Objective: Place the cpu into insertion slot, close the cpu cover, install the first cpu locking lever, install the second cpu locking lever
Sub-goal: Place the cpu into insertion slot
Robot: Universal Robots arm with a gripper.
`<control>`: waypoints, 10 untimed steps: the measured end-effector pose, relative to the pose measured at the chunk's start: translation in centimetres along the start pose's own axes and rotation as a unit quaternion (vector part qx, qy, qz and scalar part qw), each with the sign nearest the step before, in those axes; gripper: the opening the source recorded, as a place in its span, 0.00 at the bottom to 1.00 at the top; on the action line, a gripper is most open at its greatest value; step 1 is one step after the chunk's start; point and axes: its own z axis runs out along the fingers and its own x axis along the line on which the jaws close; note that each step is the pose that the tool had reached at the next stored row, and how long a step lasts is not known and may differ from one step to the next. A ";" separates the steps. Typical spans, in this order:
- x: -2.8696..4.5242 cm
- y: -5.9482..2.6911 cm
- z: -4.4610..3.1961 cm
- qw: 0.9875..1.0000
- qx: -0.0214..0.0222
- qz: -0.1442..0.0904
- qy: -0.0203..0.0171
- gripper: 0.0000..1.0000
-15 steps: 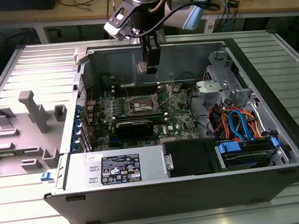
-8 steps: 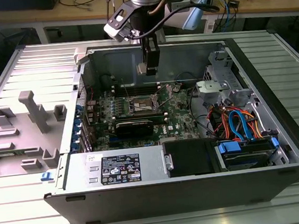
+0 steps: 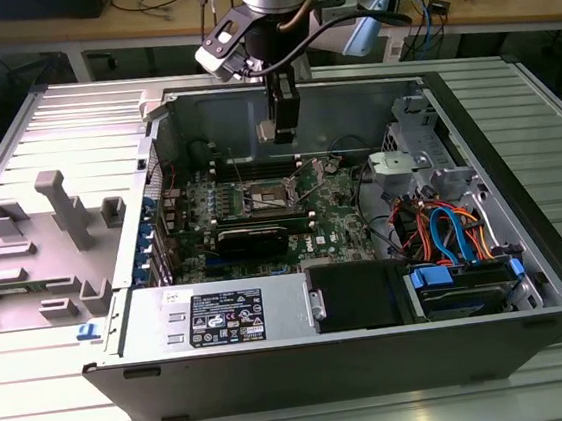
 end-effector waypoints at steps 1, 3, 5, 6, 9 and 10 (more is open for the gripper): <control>0.00 0.00 0.00 1.000 0.000 0.000 0.000 0.54; 0.00 0.00 0.03 1.000 0.000 0.000 0.000 0.54; 0.00 0.00 0.08 1.000 0.000 0.000 0.000 0.54; 0.00 0.00 0.11 1.000 0.000 0.000 0.000 0.54; -0.01 -0.01 0.22 1.000 0.000 0.000 0.000 0.54; -0.01 -0.01 0.25 1.000 0.000 0.000 0.000 0.54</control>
